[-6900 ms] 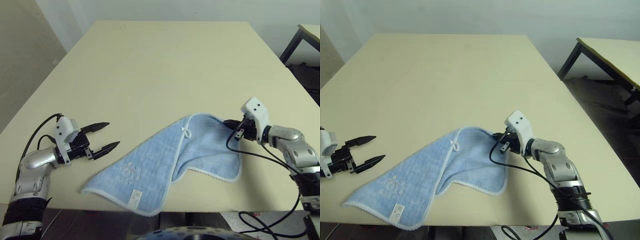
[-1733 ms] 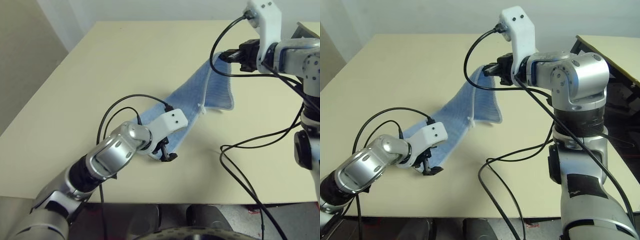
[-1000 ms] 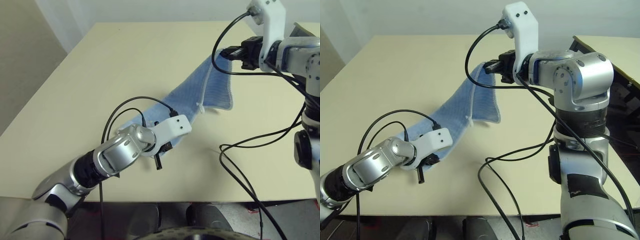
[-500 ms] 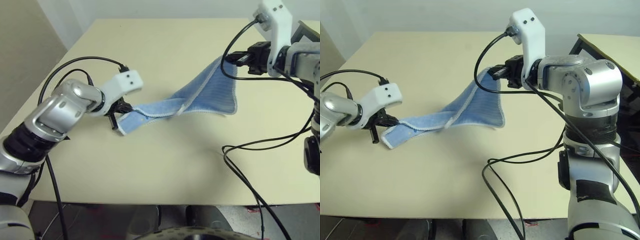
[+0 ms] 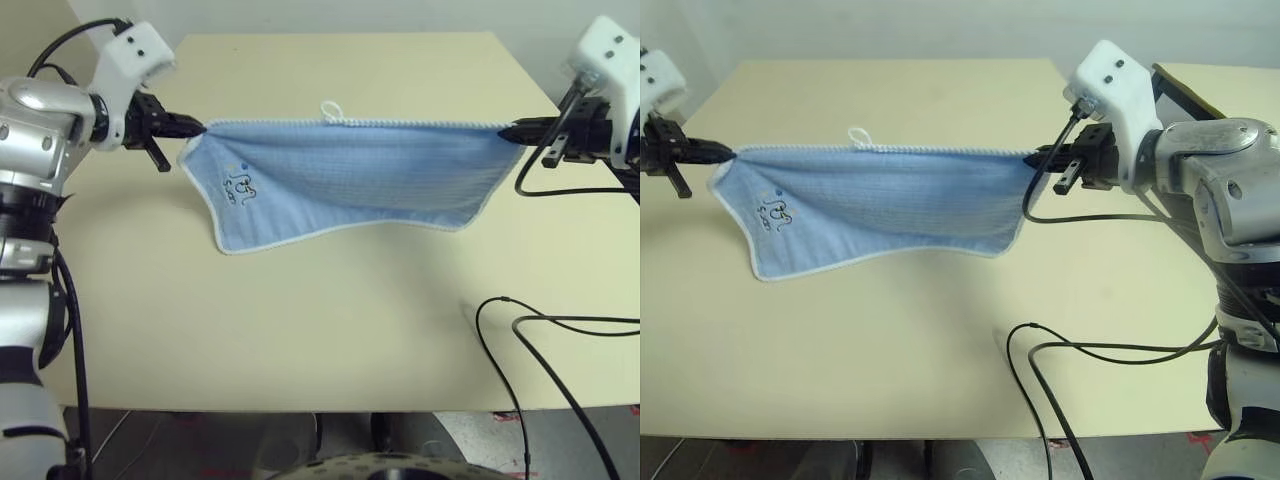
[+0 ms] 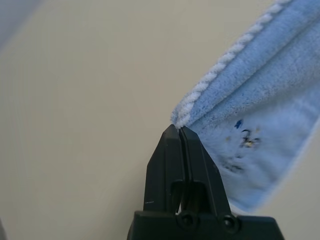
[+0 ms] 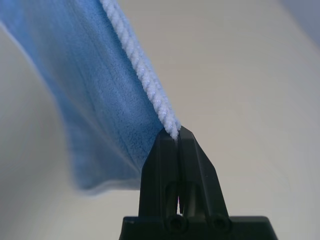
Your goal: Fold the towel and set it aside.
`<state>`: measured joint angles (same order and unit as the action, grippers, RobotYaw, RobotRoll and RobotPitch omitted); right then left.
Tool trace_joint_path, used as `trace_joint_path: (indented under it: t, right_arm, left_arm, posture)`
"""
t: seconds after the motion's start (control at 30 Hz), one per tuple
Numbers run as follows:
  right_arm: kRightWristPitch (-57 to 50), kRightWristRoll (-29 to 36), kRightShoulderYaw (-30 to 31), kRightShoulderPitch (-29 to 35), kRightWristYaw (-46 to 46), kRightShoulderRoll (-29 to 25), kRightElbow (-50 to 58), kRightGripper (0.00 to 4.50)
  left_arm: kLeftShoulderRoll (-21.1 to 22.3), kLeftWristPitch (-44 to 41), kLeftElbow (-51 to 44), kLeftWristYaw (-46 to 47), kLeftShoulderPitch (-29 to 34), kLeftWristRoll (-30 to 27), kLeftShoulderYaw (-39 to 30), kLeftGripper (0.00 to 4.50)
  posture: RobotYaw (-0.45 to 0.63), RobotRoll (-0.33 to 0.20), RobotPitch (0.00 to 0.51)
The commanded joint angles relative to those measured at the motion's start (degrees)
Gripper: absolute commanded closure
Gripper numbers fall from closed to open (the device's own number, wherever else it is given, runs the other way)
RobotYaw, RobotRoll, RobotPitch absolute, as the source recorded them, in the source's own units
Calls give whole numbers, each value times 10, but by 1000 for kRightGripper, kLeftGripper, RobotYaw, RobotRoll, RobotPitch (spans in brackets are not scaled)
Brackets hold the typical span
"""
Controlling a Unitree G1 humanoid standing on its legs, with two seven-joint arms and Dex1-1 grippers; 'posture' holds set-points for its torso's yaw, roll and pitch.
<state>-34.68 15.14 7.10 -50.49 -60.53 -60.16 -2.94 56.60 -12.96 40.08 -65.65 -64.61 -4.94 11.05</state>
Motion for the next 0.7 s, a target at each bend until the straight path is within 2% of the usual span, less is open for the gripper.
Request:
trace_joint_path:
  t: [0.03,0.23,0.33,0.5,0.63,0.7]
  right_arm:
    - [35,-33,-2,-24,11,14,-31,4500]
    - [117,-92,-9,-90,61,53,-123,4500]
    - [128,-97,-11,-96,49,53,-135,4500]
    - [60,-37,-19,-58,-50,23,-68,4500]
    - [-49,36,-21,-24,-138,-22,20,4500]
    - [-98,61,-18,-20,-165,-42,49,4500]
  left_arm:
    - [-9,52,68,15,-29,26,-18,4468]
    - [-22,153,180,44,-95,72,-18,4468]
    - [-19,174,206,15,-106,89,-9,4468]
    - [2,161,182,-119,-81,88,-1,4468]
    - [40,99,102,-240,-29,76,8,4468]
    - [64,66,53,-266,1,59,22,4468]
  posture:
    - [-10,0,34]
    - [-10,0,28]
    - [-14,0,29]
    - [-23,0,34]
    - [-26,0,35]
    - [-23,0,36]
